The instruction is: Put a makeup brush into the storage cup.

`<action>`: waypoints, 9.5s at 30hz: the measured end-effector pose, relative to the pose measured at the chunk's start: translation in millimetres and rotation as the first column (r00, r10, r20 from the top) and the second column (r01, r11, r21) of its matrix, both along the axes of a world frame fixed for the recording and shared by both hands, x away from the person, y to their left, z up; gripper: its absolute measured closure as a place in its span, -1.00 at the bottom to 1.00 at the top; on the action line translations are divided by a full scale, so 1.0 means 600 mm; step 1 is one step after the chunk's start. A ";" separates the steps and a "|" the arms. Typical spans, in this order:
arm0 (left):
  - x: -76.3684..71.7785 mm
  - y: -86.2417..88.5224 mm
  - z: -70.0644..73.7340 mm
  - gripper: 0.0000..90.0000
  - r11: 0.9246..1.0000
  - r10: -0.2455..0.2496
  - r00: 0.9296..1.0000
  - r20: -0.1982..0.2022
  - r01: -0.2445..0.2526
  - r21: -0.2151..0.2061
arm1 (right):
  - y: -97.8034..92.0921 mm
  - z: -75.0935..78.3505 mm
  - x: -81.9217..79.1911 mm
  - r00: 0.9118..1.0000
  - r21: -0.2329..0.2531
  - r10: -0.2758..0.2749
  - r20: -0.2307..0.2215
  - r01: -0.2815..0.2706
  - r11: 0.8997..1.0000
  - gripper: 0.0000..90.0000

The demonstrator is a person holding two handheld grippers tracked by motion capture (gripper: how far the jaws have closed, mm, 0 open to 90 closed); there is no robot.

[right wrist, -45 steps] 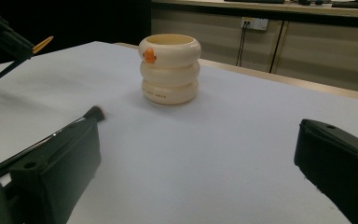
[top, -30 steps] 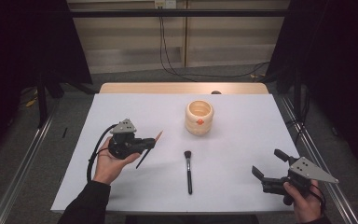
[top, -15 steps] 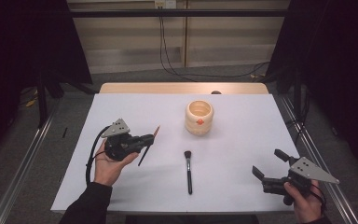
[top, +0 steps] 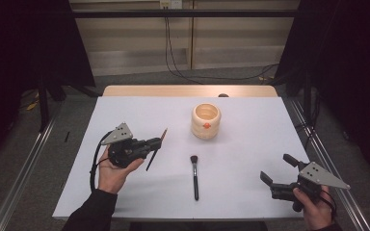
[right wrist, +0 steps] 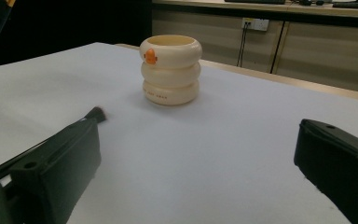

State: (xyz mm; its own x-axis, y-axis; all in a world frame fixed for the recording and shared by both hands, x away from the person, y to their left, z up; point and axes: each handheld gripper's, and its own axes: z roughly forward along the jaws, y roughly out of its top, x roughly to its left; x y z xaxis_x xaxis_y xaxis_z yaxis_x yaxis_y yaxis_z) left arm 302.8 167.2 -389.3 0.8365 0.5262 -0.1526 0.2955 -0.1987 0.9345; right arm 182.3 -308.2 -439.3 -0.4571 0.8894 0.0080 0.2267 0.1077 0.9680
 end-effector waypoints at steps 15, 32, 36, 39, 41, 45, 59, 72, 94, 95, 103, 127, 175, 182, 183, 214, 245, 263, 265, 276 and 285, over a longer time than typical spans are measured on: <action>-0.022 -0.013 0.022 0.86 0.998 -0.013 0.999 0.037 0.016 -0.069 | -0.001 0.000 0.000 1.000 0.040 -0.003 -0.005 0.003 0.999 -1.00; -0.035 -0.022 0.035 0.86 0.996 -0.020 0.999 0.044 0.023 -0.087 | 0.014 0.014 0.004 0.996 0.062 0.092 0.001 -0.092 0.994 -1.00; -0.036 -0.026 0.033 0.86 0.996 -0.019 0.999 0.040 0.022 -0.090 | 0.024 0.024 0.008 0.989 0.067 0.145 0.002 -0.145 0.987 -1.00; -0.036 -0.029 0.031 0.86 0.996 -0.026 0.999 0.038 0.030 -0.089 | 0.030 0.027 0.012 0.987 0.065 0.160 0.000 -0.160 0.985 -1.00; -0.035 -0.032 0.029 0.86 0.995 -0.032 0.999 0.037 0.035 -0.093 | 0.037 0.030 0.019 0.985 0.078 0.174 -0.001 -0.173 0.982 -0.98; -0.033 -0.033 0.028 0.86 0.995 -0.038 0.999 0.036 0.041 -0.091 | 0.052 0.039 0.033 0.980 0.093 0.197 0.003 -0.196 0.976 -0.92; -0.021 -0.035 0.024 0.86 0.995 -0.027 0.999 0.019 0.029 -0.100 | 0.098 0.058 0.076 0.955 0.110 0.295 -0.011 -0.292 0.950 -0.76; 0.006 -0.030 0.015 0.86 0.992 -0.039 0.999 -0.015 0.037 -0.120 | 0.121 0.079 0.124 0.922 0.152 0.385 -0.042 -0.375 0.915 -0.76; -0.009 -0.069 0.035 0.86 0.986 -0.077 0.996 0.038 0.082 -0.146 | 0.189 0.137 0.170 0.847 0.138 0.531 -0.034 -0.522 0.842 -0.69; -0.011 -0.070 0.036 0.86 0.987 -0.077 0.996 0.041 0.082 -0.140 | 0.195 0.142 0.169 0.840 0.123 0.543 -0.025 -0.536 0.835 -0.68; -0.017 -0.081 0.034 0.86 0.986 -0.095 0.994 0.047 0.100 -0.130 | 0.219 0.162 0.162 0.820 0.096 0.572 0.027 -0.572 0.815 -0.29; -0.031 -0.121 0.033 0.86 0.978 -0.174 0.982 0.071 0.180 -0.108 | 0.214 0.158 0.181 0.778 0.232 0.626 -0.048 -0.601 0.764 0.52; -0.036 -0.123 0.026 0.87 0.975 -0.189 0.980 0.061 0.195 -0.106 | 0.234 0.148 0.180 0.757 0.269 0.649 -0.071 -0.613 0.743 0.88; -0.033 -0.126 0.023 0.85 0.973 -0.192 0.980 0.053 0.198 -0.121 | 0.233 0.148 0.179 0.765 0.263 0.640 -0.068 -0.606 0.751 0.88; -0.032 -0.125 0.023 0.85 0.973 -0.193 0.980 0.055 0.198 -0.119 | 0.233 0.148 0.179 0.767 0.261 0.638 -0.068 -0.604 0.753 0.88; -0.034 -0.111 0.018 -0.93 0.996 -0.034 0.997 0.066 0.040 -0.085 | 0.227 0.154 0.180 0.770 0.233 0.636 -0.043 -0.611 0.756 0.88; -0.055 0.003 -0.012 -0.98 0.989 0.126 0.989 0.074 -0.120 -0.082 | 0.211 0.158 0.174 0.799 0.210 0.601 -0.034 -0.582 0.786 0.88; -0.094 0.052 -0.048 -0.98 0.980 0.196 0.979 0.064 -0.194 -0.040 | 0.196 0.157 0.190 0.836 0.195 0.548 -0.028 -0.533 0.823 0.88; -0.100 0.059 -0.052 -0.98 0.979 0.202 0.977 0.070 -0.200 -0.033 | 0.193 0.159 0.195 0.843 0.199 0.537 -0.026 -0.522 0.830 0.88; -0.114 0.072 -0.067 -0.98 0.974 0.227 0.972 0.062 -0.226 -0.008 | 0.180 0.175 0.230 0.881 0.151 0.473 -0.032 -0.463 0.873 0.88; -0.114 0.076 -0.073 -0.98 0.972 0.232 0.971 0.061 -0.233 0.003 | 0.163 0.197 0.260 0.907 0.107 0.419 -0.037 -0.414 0.904 0.88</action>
State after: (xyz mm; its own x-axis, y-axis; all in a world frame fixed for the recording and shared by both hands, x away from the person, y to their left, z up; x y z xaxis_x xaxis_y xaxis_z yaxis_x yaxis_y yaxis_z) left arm 234.7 212.8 -433.2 0.6983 0.7088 -0.0998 0.2784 -0.1405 0.9501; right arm 338.1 -210.4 -321.1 -0.7819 0.6119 0.1195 0.2364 0.1135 0.9650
